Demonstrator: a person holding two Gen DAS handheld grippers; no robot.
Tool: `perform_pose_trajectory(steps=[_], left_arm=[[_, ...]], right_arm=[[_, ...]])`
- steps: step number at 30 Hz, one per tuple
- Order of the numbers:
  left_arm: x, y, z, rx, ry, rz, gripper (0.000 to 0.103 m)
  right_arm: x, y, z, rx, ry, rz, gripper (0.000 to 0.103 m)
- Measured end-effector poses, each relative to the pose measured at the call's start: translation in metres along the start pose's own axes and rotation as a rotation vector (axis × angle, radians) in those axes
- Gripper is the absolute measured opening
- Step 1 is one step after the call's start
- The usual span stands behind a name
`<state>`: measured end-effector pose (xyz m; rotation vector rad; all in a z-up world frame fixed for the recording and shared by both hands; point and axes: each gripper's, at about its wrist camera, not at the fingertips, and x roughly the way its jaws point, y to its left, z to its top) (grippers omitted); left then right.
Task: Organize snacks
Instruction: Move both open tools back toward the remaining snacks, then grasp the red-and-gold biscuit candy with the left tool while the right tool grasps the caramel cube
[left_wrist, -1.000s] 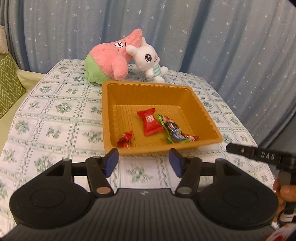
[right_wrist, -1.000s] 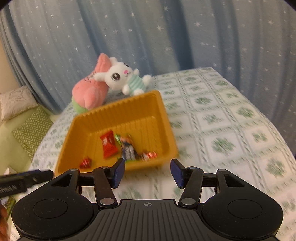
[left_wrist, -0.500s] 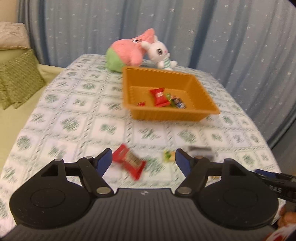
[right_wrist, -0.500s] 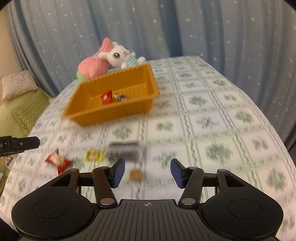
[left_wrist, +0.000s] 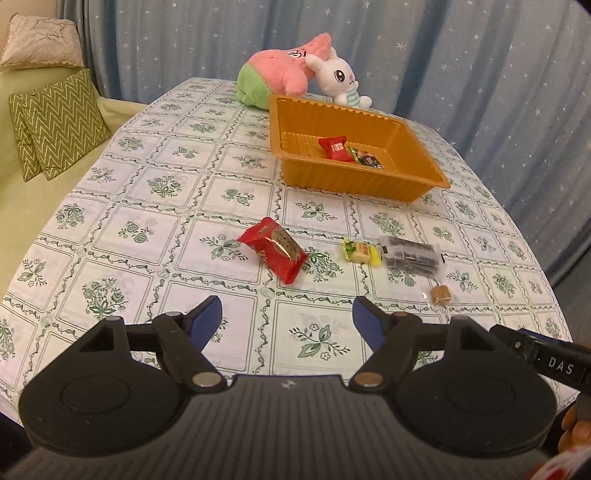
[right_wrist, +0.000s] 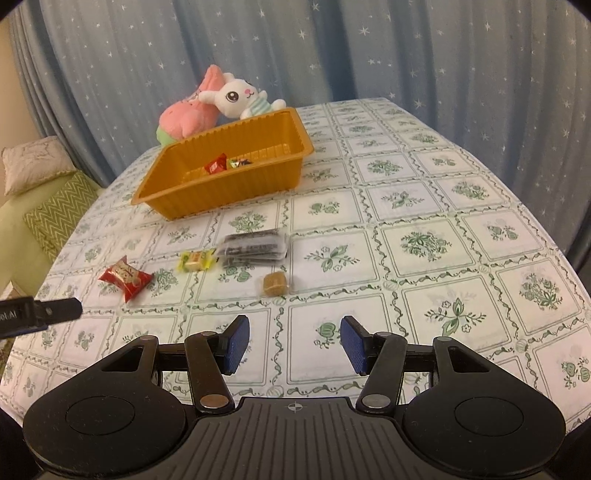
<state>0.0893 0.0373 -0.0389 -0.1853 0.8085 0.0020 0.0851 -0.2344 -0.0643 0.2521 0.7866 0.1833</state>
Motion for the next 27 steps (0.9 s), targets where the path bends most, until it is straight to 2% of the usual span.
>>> perform_pose_trajectory(steps=[7, 16, 27], left_arm=[[0.009, 0.001, -0.001, -0.006, 0.009, 0.000, 0.079], [0.027, 0.005, 0.001, -0.008, 0.027, 0.007, 0.080], [0.051, 0.009, 0.002, -0.024, 0.058, 0.000, 0.080]], right_arm=[[0.010, 0.003, 0.003, -0.024, -0.007, -0.001, 0.055], [0.044, 0.009, 0.007, -0.068, 0.004, 0.016, 0.055], [0.085, 0.015, 0.017, -0.124, 0.006, -0.012, 0.054]])
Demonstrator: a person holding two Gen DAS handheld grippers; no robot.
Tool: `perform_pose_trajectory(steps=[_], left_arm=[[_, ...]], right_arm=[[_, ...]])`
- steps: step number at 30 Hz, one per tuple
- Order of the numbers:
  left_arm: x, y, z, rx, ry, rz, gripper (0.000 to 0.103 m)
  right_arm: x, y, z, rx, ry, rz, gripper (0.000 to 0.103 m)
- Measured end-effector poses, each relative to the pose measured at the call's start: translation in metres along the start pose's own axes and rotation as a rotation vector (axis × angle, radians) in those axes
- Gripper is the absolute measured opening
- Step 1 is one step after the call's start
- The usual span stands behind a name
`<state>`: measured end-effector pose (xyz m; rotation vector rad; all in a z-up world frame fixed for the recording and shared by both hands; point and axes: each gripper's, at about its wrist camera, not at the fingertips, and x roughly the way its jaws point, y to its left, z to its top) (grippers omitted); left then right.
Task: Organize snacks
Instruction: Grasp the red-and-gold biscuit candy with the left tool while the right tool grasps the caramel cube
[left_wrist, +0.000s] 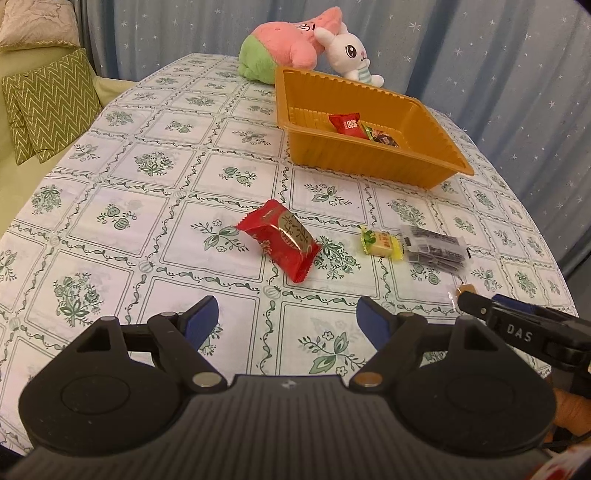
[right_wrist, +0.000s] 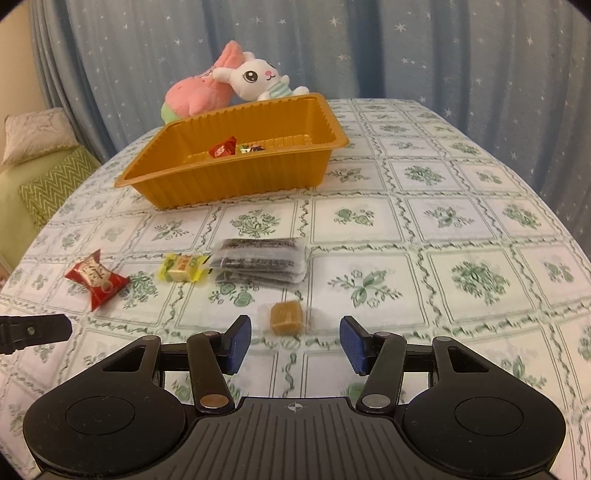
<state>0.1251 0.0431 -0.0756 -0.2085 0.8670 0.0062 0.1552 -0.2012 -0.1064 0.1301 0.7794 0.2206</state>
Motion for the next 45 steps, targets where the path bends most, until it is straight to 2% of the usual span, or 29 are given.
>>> perform_pose_trajectory(steps=[3, 4, 12, 24, 26, 29, 38, 45], left_arm=[[0.003, 0.000, 0.001, -0.006, 0.002, -0.003, 0.080], [0.004, 0.000, 0.001, -0.007, 0.003, -0.003, 0.080], [0.012, -0.002, 0.002, -0.001, 0.011, -0.009, 0.080], [0.014, -0.002, 0.001, 0.004, 0.019, -0.011, 0.080], [0.014, -0.002, 0.001, 0.003, 0.019, -0.011, 0.080], [0.015, -0.001, 0.001, 0.003, 0.019, -0.011, 0.080], [0.019, 0.002, 0.004, -0.010, 0.012, -0.006, 0.080], [0.031, 0.006, 0.015, -0.050, -0.024, -0.004, 0.079]], right_arm=[[0.009, 0.002, 0.001, -0.015, 0.010, -0.007, 0.044], [0.010, 0.003, 0.001, -0.022, 0.003, -0.013, 0.043], [0.014, 0.013, -0.001, -0.094, -0.015, -0.051, 0.043], [0.019, 0.015, 0.000, -0.132, -0.015, -0.033, 0.044], [0.019, 0.015, 0.001, -0.135, -0.014, -0.029, 0.043], [0.018, 0.018, 0.000, -0.154, -0.016, -0.016, 0.035], [0.011, 0.018, -0.006, -0.142, -0.018, -0.007, 0.033], [0.003, 0.013, -0.008, -0.116, -0.026, -0.017, 0.033]])
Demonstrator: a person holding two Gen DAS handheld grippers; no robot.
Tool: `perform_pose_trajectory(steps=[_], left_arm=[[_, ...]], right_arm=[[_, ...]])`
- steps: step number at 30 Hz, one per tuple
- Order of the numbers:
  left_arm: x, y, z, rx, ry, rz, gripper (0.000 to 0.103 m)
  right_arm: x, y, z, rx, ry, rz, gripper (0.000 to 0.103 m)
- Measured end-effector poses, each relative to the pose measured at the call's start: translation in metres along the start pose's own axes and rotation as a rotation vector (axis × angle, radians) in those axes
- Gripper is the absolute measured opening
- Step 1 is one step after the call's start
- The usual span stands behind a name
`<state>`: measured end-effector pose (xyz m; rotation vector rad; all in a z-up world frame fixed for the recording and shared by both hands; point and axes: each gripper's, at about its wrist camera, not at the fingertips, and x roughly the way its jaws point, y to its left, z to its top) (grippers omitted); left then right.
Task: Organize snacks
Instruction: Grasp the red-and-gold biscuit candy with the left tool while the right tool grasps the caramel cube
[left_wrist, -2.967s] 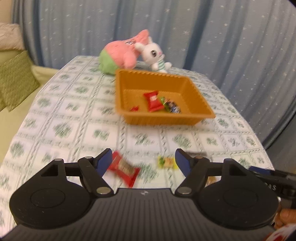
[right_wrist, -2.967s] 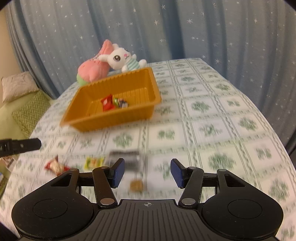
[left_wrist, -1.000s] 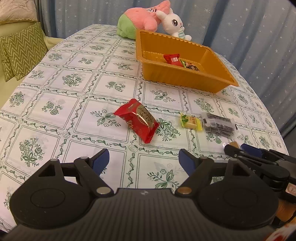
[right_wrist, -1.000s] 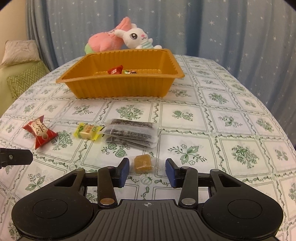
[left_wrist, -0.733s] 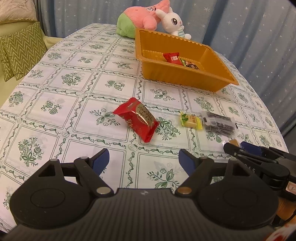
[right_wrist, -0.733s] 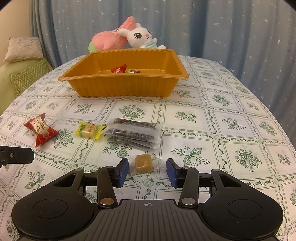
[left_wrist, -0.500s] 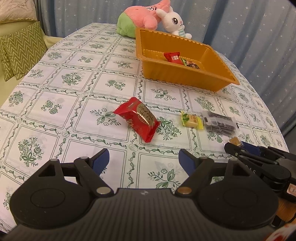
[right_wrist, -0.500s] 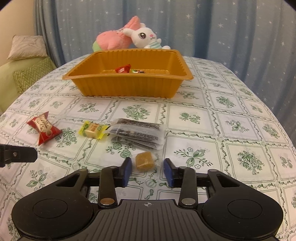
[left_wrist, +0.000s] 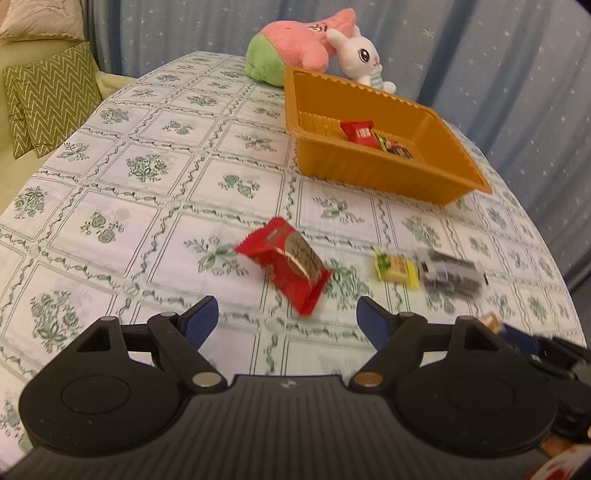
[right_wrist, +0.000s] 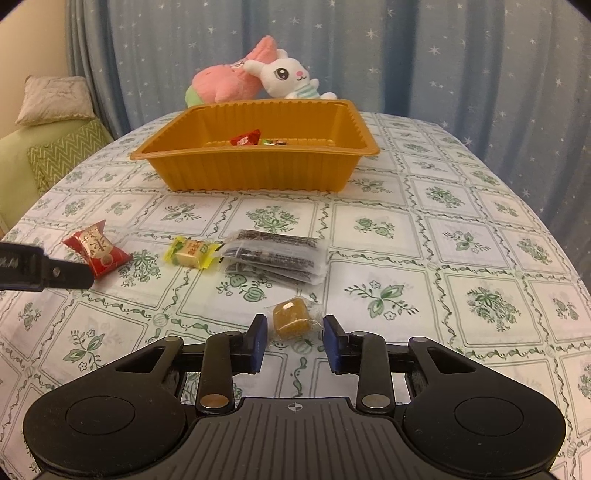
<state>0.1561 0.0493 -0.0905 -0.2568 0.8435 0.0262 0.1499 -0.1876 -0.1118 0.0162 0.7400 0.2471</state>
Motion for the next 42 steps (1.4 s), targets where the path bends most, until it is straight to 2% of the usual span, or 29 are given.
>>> perform_pose_trajectory(steps=[2, 7, 12, 14, 16, 19, 25, 42], left_arm=[[0.005, 0.000, 0.003, -0.019, -0.005, -0.008, 0.076], [0.017, -0.006, 0.012, -0.014, -0.021, -0.052, 0.054], [0.030, -0.013, 0.020, 0.019, -0.022, -0.069, 0.051], [0.035, -0.016, 0.022, 0.046, -0.019, -0.061, 0.046], [0.038, -0.017, 0.024, 0.071, -0.010, -0.048, 0.035], [0.040, -0.018, 0.023, 0.113, 0.002, -0.020, 0.024], [0.026, -0.024, 0.020, 0.162, 0.003, -0.018, 0.021], [-0.008, -0.045, 0.021, 0.159, -0.011, -0.076, 0.021]], right_arm=[[-0.001, -0.001, 0.001, 0.006, -0.001, 0.000, 0.033], [-0.001, -0.002, 0.002, 0.009, -0.001, 0.000, 0.033], [-0.002, -0.003, 0.003, 0.013, -0.003, -0.004, 0.033], [-0.001, -0.004, 0.003, 0.016, -0.002, -0.006, 0.033], [-0.001, -0.005, 0.003, 0.020, -0.001, -0.008, 0.033], [-0.001, -0.007, 0.004, 0.025, -0.004, -0.011, 0.033], [-0.005, -0.007, 0.008, 0.037, -0.017, -0.009, 0.033], [-0.026, 0.002, 0.028, 0.032, -0.078, 0.013, 0.033]])
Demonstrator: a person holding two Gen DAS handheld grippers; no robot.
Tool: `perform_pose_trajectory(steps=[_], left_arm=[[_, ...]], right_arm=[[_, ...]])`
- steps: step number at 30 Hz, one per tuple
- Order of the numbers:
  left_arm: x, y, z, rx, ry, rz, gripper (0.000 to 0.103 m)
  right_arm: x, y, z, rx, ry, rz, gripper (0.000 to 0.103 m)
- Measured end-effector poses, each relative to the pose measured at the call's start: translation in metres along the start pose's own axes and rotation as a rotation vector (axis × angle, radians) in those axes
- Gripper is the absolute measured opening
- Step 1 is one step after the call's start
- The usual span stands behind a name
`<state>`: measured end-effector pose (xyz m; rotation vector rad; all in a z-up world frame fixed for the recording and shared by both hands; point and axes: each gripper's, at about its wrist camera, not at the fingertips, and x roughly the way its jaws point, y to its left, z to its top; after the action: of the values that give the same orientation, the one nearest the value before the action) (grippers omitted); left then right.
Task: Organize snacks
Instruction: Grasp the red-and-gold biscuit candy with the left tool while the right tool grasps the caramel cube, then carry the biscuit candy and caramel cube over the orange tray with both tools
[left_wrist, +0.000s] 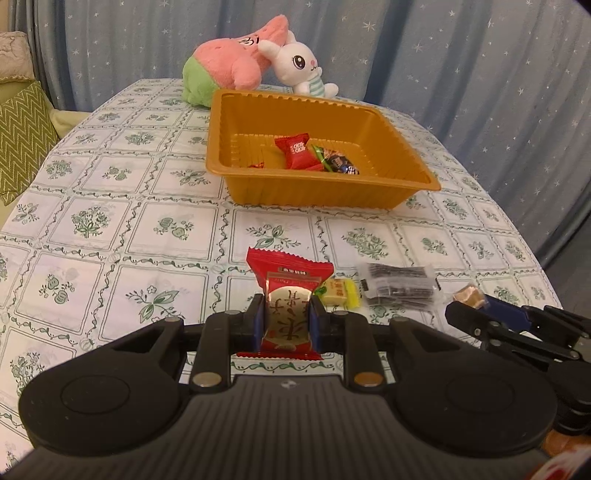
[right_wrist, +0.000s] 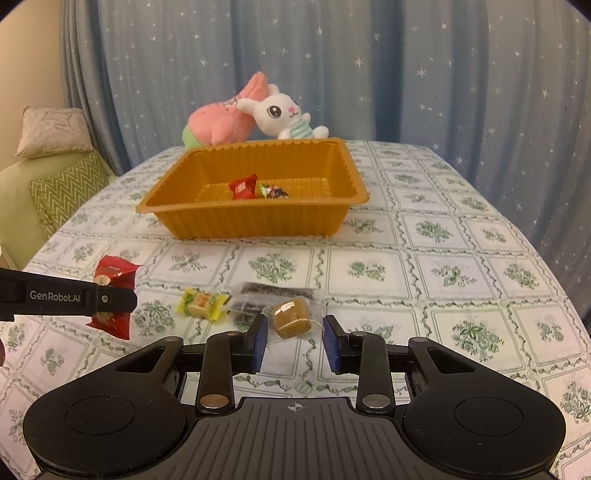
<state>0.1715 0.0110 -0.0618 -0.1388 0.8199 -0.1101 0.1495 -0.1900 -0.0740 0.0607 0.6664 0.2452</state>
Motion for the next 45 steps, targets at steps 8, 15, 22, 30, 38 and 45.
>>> perform_pose_trajectory(steps=[8, 15, 22, 30, 38, 45], left_arm=[[-0.008, -0.003, 0.008, -0.004, -0.015, -0.005, 0.021], [-0.012, -0.004, 0.014, -0.006, -0.027, -0.012, 0.021], [-0.013, -0.005, 0.021, -0.004, -0.038, -0.014, 0.021], [-0.012, -0.006, 0.034, 0.009, -0.047, -0.020, 0.021], [-0.008, -0.005, 0.057, 0.024, -0.060, -0.035, 0.021], [-0.002, -0.004, 0.084, 0.046, -0.074, -0.043, 0.021]], right_arm=[[-0.004, 0.005, 0.006, -0.006, -0.010, 0.010, 0.033], [-0.004, 0.008, 0.013, -0.013, -0.020, 0.018, 0.033], [-0.002, 0.012, 0.023, -0.021, -0.032, 0.023, 0.033], [0.003, 0.014, 0.035, -0.034, -0.042, 0.031, 0.033], [0.012, 0.013, 0.053, -0.049, -0.055, 0.034, 0.033], [0.026, 0.011, 0.077, -0.064, -0.068, 0.041, 0.033]])
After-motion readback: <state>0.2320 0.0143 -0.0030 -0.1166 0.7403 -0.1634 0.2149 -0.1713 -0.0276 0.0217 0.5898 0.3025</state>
